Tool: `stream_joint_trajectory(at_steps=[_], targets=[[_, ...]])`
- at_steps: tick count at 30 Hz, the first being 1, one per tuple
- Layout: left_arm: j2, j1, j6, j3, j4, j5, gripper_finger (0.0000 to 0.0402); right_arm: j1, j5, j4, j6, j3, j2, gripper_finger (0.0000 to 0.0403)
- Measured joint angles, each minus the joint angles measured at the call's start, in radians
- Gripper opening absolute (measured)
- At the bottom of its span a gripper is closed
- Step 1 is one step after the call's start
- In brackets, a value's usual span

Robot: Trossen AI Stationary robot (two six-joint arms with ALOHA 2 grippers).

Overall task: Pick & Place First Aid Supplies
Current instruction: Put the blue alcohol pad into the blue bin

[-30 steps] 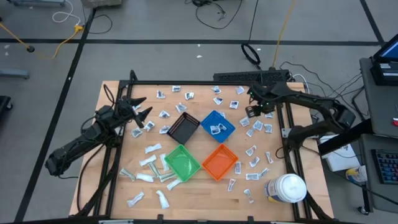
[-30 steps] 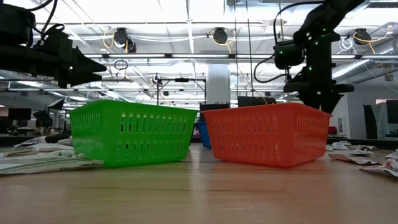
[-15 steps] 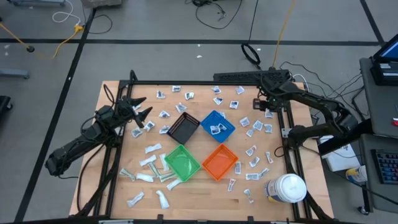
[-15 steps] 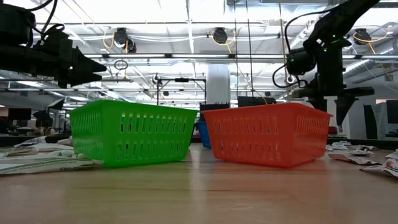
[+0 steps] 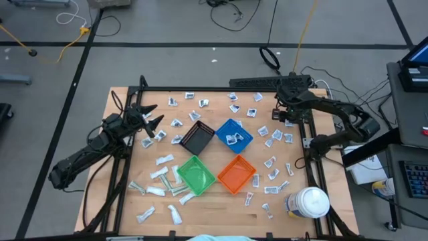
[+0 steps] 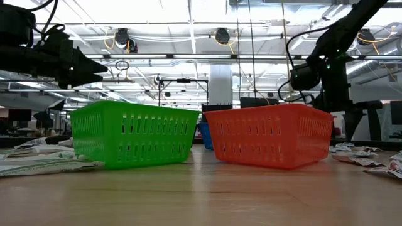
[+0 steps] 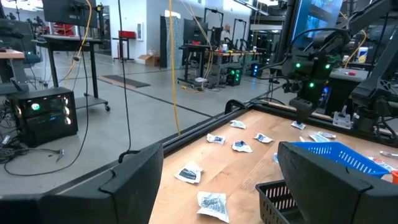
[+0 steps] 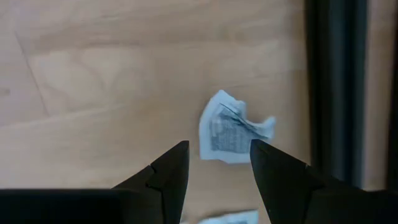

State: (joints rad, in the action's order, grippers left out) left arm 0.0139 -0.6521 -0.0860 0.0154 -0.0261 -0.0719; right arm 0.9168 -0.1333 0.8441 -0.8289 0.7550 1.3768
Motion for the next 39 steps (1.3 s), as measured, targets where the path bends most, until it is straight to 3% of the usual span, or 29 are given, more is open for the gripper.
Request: stream_joint_trajectory(at_steps=[10, 19, 28, 39], targets=[[0.000, 0.000, 0.000, 0.000, 0.000, 0.000, 0.0324, 0.012, 0.003, -0.038, 0.000, -0.010, 0.081, 0.0153], [0.000, 0.000, 0.000, 0.000, 0.000, 0.000, 0.0324, 0.012, 0.011, -0.042, -0.007, -0.010, 0.083, 0.0011], [0.000, 0.000, 0.000, 0.000, 0.000, 0.000, 0.0324, 0.009, 0.064, -0.043, 0.016, 0.006, 0.070, 0.0002], [0.000, 0.000, 0.000, 0.000, 0.000, 0.000, 0.0324, -0.020, 0.083, 0.122, 0.197, 0.173, 0.057, 0.0001]])
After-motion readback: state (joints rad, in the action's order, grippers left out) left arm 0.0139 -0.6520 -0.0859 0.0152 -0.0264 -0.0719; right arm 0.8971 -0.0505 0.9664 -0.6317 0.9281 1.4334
